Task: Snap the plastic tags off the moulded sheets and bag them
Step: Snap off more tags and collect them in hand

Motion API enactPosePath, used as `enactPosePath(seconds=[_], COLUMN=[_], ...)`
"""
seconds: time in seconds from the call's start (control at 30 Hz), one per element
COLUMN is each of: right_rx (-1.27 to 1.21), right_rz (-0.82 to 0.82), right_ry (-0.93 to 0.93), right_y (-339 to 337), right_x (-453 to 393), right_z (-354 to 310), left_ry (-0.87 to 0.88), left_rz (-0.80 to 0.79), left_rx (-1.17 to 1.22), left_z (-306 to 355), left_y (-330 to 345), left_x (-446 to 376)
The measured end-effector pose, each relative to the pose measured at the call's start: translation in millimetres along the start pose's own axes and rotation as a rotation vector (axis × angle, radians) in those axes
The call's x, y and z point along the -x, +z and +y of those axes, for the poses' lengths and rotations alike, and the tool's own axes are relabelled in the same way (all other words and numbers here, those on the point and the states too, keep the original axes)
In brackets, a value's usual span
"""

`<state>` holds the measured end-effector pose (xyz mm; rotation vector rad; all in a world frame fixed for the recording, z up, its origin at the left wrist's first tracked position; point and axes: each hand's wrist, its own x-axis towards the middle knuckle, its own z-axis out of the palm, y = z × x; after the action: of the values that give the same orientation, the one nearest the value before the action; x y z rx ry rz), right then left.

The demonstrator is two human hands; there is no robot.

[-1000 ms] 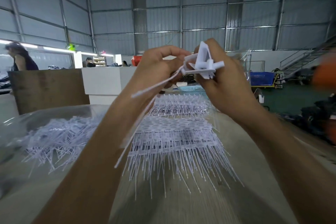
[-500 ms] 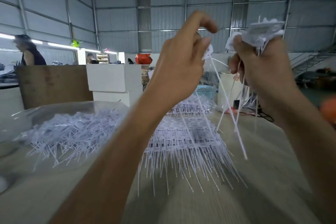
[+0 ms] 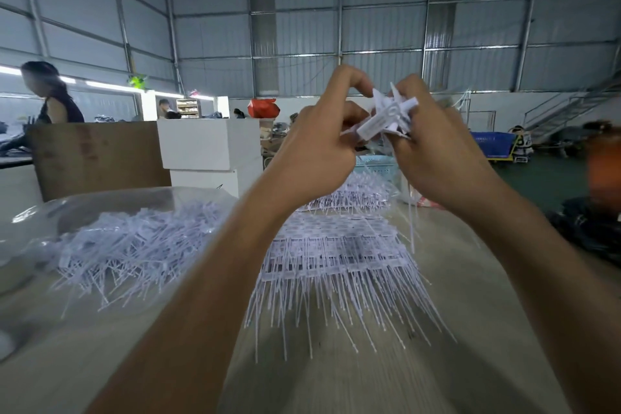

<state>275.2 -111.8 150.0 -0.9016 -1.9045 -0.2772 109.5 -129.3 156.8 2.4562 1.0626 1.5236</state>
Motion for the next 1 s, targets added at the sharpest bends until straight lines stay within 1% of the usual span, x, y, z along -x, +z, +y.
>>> enactPosePath(seconds=[0.17,0.27,0.37,0.47,0.5,0.6,0.73,0.9,1.0], right_rx=[-0.066,-0.151,-0.207,-0.384,-0.439,-0.559,-0.649,-0.635,-0.667], right_rz=[-0.044,-0.086,-0.107,-0.07,-0.054,-0.024,-0.028,-0.079,-0.071], right_ry=[0.009,0.052,0.064,0.079,0.085,0.107,0.154,0.104,0.054], right_y=[-6,-8,-8,-7,-8,-7,-6,-10,-15], right_x=[0,0,-1,-1,-1,-2,-1,1,2], right_z=[-4,-5,-6,-6,-6,-3,1,-2,-8], left_ry=[-0.046,-0.04,-0.057,-0.103,-0.126,-0.176,-0.151,-0.145,-0.206], left_rz=[-0.085,-0.112,-0.047,0.086,0.103,0.06,0.114,0.104,0.078], left_rx=[0.188,0.217,0.123,-0.121,-0.14,-0.054,0.116,0.217,0.38], left_z=[-3,-2,-3,-6,-7,-5,2,2,0], left_y=[-7,-8,-4,-2,-2,-3,-10,-14,-17], left_x=[3,3,1,-1,-2,-1,3,3,2])
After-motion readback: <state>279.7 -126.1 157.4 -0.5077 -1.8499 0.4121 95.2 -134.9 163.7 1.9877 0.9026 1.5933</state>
